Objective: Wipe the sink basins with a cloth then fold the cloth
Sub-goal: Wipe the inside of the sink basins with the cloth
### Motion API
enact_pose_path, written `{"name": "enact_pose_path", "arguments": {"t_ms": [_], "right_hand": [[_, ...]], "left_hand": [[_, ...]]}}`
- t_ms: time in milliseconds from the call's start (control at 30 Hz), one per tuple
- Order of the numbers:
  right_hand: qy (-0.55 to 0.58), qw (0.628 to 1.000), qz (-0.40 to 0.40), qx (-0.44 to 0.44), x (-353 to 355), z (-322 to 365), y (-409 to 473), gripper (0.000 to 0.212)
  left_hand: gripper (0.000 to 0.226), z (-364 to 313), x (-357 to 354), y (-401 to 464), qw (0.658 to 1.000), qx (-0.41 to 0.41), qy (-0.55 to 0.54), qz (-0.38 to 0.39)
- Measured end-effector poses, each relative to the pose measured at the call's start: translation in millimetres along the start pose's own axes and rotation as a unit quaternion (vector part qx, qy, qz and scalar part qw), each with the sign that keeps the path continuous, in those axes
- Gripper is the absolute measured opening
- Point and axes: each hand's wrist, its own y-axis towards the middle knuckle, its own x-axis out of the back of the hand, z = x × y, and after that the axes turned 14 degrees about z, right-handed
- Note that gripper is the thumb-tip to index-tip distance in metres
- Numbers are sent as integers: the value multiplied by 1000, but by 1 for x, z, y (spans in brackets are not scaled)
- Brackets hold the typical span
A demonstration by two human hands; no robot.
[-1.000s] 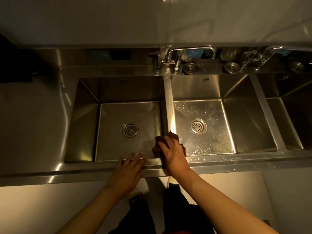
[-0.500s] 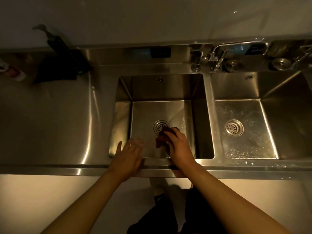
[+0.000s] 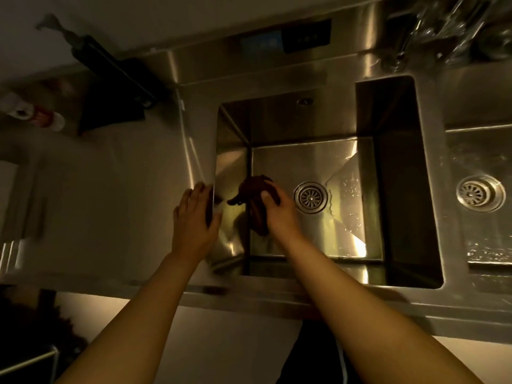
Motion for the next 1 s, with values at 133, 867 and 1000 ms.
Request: {"name": "enact_pose_path", "arguments": {"t_ms": [133, 867, 1000], "right_hand": [[89, 994, 46, -42, -35, -15, 31, 40], [-21, 997, 56, -48, -47, -66, 197, 52], [35, 984, 52, -166, -56, -106, 129, 51]], "left_hand": [[61, 6, -20, 13, 998, 22, -26, -58], [61, 13, -34, 20, 994, 26, -8, -104], [61, 14, -34, 21, 995, 29, -6, -96]]}}
